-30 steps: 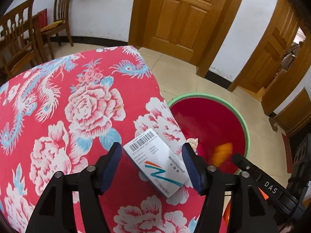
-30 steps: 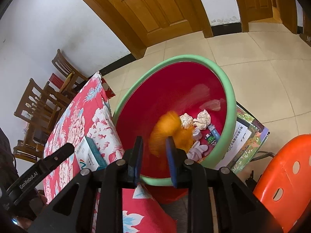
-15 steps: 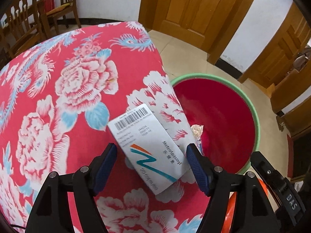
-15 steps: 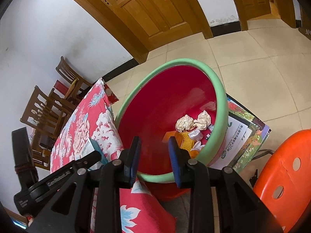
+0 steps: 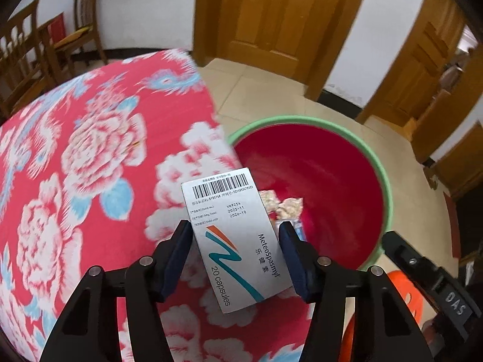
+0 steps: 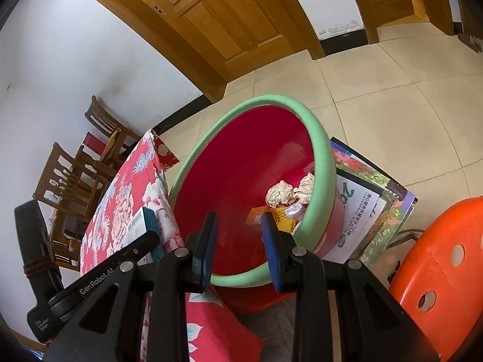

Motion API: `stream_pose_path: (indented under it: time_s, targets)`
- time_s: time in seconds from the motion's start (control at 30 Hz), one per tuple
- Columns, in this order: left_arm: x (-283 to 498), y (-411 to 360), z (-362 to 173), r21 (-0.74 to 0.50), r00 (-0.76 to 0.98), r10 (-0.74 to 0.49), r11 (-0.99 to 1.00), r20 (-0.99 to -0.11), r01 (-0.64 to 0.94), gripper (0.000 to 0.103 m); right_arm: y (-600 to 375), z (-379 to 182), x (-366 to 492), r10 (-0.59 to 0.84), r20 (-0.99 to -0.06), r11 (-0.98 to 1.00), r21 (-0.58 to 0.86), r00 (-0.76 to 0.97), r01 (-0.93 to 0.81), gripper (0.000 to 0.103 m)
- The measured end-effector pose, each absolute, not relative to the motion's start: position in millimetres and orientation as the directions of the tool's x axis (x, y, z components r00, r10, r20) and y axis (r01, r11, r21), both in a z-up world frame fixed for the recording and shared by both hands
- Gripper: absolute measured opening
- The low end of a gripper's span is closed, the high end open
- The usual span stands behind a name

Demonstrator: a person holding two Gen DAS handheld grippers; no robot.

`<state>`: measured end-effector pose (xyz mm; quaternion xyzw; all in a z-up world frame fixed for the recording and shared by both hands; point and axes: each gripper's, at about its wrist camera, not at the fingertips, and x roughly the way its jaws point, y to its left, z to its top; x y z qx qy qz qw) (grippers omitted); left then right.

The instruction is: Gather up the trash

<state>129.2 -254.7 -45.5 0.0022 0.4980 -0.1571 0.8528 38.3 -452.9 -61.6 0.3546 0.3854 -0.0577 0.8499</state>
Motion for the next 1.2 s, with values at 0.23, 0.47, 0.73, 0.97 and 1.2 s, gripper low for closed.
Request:
stream_pose_path:
  time_s: [0.23,0.47,0.73,0.97,1.2]
  targets:
    - [143,-284,-34,-0.175,0.469,-0.34,0.916,-0.815,0.361,0.062,-459,-60,36,0.158,-0.7,0.738,0.552,0.696,0.388,0.033]
    - [155,-289,-29,-0.205,0.462,-0.371,0.906,-0.806,0.37,0.073,-462,-61,35,0.147,-0.708,0.737,0.544,0.691,0.4,0.035]
    - [146,-267,-18,-0.176,0.504,-0.34,0.922,-0.794,0.344,0.074,-450,-53,35,0.153,-0.703,0.755,0.536,0.694,0.378,0.044]
    - [135,-226,-10,-0.172,0.528,-0.298,0.946,-0.795,0.275,0.074,-422,-40,36,0.176,-0.697,0.791,0.521,0.695,0.322,0.052]
    - [113,-182,5,-0.115,0.595,-0.218,0.972,-0.773,0.207,0.076,-388,-23,33,0.189,-0.688,0.829,0.494,0.701,0.261,0.067]
